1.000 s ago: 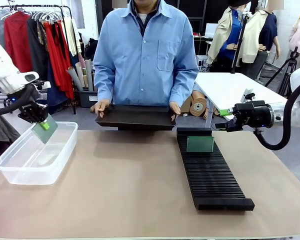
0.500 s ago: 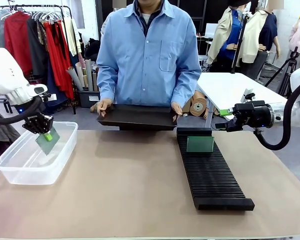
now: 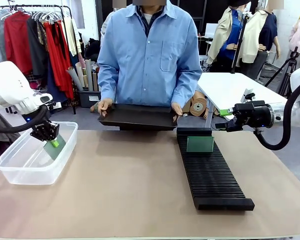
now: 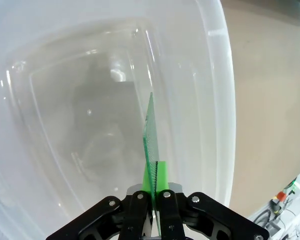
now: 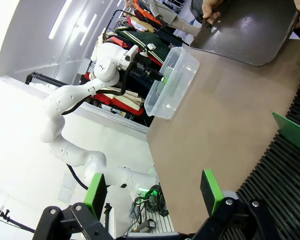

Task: Sort PCBs into racks and boxes based on the side picked up.
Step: If the short side of the Blank PCB is picked up, insert it into the PCB Rack ; if the long side is picked up, place it in the Organizing box.

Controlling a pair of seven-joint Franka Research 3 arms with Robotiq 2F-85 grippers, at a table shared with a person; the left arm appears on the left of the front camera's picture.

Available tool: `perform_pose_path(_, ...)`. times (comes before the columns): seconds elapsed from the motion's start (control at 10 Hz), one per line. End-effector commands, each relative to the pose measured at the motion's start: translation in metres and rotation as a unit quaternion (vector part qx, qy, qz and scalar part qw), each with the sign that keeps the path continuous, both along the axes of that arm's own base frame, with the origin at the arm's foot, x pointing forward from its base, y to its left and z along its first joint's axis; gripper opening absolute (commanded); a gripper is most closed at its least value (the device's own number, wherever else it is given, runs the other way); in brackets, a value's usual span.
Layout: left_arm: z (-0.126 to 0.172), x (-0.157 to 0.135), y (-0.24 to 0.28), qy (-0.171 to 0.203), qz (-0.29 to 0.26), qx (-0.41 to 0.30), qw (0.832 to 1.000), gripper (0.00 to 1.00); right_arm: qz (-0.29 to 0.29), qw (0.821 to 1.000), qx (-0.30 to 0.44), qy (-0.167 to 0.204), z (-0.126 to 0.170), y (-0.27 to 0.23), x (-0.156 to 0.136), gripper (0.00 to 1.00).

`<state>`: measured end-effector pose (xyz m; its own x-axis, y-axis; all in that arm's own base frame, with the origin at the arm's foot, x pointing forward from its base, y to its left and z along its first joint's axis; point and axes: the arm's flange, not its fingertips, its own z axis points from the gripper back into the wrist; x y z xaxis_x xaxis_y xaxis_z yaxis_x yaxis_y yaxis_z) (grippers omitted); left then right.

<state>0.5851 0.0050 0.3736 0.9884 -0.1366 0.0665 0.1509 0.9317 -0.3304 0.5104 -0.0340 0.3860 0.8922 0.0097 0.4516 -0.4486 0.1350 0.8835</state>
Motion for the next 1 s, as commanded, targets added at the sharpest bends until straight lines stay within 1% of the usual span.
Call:
perform_pose_path(0.0,-0.012,0.002,0.002,-0.012,-0.005,-0.016,1.000,0.00,-0.003,1.000,0.003,-0.013,0.002,0.001,0.003,1.00)
perform_pose_path(0.1,-0.016,0.003,0.004,-0.009,-0.004,-0.011,1.000,0.02,-0.003,1.000,0.003,-0.013,0.002,0.001,0.003,1.00)
perform_pose_path(0.2,-0.015,0.003,0.005,-0.009,-0.004,-0.011,1.000,0.18,-0.003,1.000,0.003,-0.013,0.002,0.001,0.003,1.00)
perform_pose_path(0.4,-0.020,0.009,0.009,0.002,0.001,-0.003,1.000,0.58,-0.003,1.000,0.003,-0.013,0.002,0.001,0.003,1.00)
perform_pose_path(0.6,-0.016,0.011,0.010,0.001,0.002,0.008,1.000,0.98,-0.003,1.000,0.003,-0.013,0.002,0.001,0.003,1.00)
perform_pose_path(0.7,-0.011,0.009,0.012,-0.003,0.006,0.019,1.000,1.00,-0.003,1.000,0.003,-0.013,0.002,0.001,0.003,1.00)
perform_pose_path(0.9,0.005,0.002,0.015,-0.007,0.018,0.057,0.998,1.00,-0.003,1.000,0.003,-0.013,0.002,0.001,0.003,1.00)
